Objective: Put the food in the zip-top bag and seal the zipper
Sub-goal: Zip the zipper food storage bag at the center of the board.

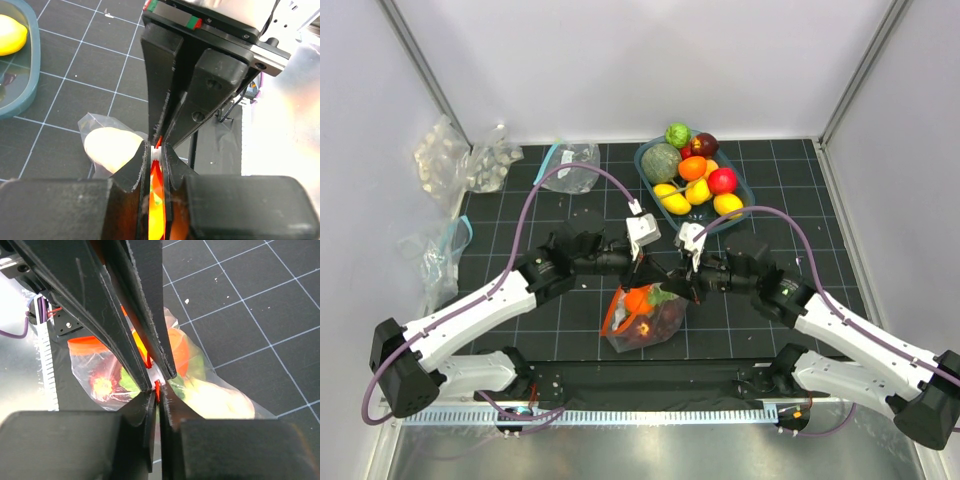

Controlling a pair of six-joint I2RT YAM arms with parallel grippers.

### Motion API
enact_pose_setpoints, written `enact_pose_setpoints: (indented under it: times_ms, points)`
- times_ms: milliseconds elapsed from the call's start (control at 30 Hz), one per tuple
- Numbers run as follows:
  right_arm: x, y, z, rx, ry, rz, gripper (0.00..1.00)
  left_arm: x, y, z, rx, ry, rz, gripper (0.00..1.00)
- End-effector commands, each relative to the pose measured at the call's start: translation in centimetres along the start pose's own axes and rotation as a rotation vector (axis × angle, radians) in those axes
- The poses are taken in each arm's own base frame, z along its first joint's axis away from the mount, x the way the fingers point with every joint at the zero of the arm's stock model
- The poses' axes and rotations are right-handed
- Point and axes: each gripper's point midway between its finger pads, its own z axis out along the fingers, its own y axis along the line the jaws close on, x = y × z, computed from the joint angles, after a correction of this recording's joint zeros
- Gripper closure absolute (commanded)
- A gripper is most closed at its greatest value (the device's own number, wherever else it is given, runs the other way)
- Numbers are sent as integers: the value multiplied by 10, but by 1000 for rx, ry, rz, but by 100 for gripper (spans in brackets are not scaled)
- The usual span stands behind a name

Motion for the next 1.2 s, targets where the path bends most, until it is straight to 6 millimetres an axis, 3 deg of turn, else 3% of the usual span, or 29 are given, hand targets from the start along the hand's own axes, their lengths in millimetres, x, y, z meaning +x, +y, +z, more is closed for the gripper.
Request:
enact_pose_setpoints:
  times_ms: [0, 33, 133, 400, 600, 667, 767, 800, 833, 933, 967, 1100, 1167]
  points:
    - [-60, 3, -5, 5, -204, -83, 85, -2, -10, -3, 37, 7, 5, 100]
    - [-60, 2, -5, 5, -204, -82, 77, -3, -10, -4, 35, 1, 10, 100]
    - [-61, 4, -5, -1, -213, -87, 67, -4, -11, -6, 31, -5, 13, 100]
    - [-59, 4, -7, 2, -222, -89, 61, -8, -14, -9, 39, -23, 20, 100]
    - [-68, 13, -12, -36, -274, -117, 60, -11, -19, -12, 54, -48, 29, 100]
    - [-68, 15, -11, -48, -280, -122, 64, -13, -21, -14, 59, -55, 31, 100]
    - [-67, 14, -10, -48, -279, -120, 81, -13, -21, -14, 59, -57, 33, 100]
    - [-67, 13, -9, -44, -277, -119, 93, -13, -21, -14, 59, -58, 33, 100]
    - [-67, 12, -9, -41, -274, -116, 98, -13, -21, -14, 59, -59, 34, 100]
    - [-67, 11, -8, -36, -272, -114, 99, -14, -19, -13, 48, -59, 31, 98]
    - [-67, 10, -8, -30, -272, -113, 99, -15, -18, -14, 42, -62, 28, 95]
    - [-68, -1, -9, 39, -277, -75, 99, -14, -9, -16, -21, -80, 16, 54]
    - [-68, -6, -8, 64, -277, -63, 99, -17, -7, -18, -41, -103, 22, 46]
